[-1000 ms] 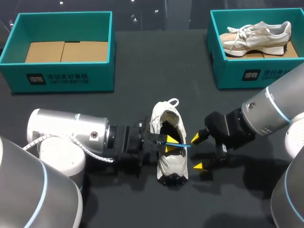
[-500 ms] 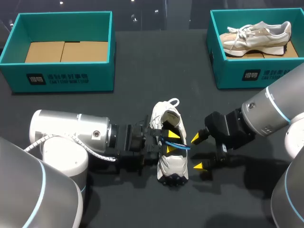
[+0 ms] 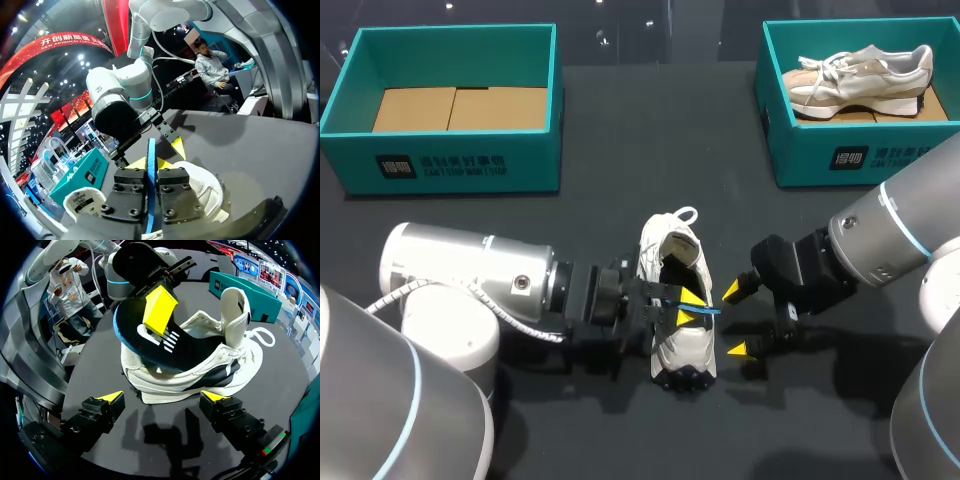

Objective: Take the shoe out of the shoebox, open the shoe tongue, remove and reinsert the insole, then place the shoe into the shoebox

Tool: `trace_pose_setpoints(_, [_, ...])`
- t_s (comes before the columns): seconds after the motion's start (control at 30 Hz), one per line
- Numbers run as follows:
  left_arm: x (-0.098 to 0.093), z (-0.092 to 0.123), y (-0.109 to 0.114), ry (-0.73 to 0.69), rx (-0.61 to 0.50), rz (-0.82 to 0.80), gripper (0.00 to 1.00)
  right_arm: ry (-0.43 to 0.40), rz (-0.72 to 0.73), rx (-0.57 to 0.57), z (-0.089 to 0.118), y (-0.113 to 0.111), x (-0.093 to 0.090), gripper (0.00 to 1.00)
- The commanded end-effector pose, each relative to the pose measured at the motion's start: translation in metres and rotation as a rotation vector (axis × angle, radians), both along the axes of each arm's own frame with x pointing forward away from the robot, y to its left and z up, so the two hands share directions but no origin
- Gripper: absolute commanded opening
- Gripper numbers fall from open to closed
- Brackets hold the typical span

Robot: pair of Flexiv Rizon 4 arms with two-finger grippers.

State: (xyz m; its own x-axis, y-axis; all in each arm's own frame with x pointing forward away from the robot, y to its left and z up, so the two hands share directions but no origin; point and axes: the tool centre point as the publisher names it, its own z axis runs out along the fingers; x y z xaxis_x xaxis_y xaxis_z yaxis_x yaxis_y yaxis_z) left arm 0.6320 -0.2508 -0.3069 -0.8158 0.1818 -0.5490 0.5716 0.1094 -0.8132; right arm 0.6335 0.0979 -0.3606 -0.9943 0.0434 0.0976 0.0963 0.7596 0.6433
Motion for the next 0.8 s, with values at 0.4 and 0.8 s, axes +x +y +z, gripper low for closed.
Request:
trace_pose_setpoints(0.4, [0.029, -0.039, 0.003, -0.033, 0.064, 0.072, 0.0, -0.003, -0.001, -0.001, 0.0, 0.0, -0.002, 1.0])
trace_pose_setpoints(0.8, [0.009, -0.004, 0.011, -0.008, 0.031, 0.04, 0.25, -0.003, -0.001, -0.001, 0.0, 0.0, -0.002, 1.0])
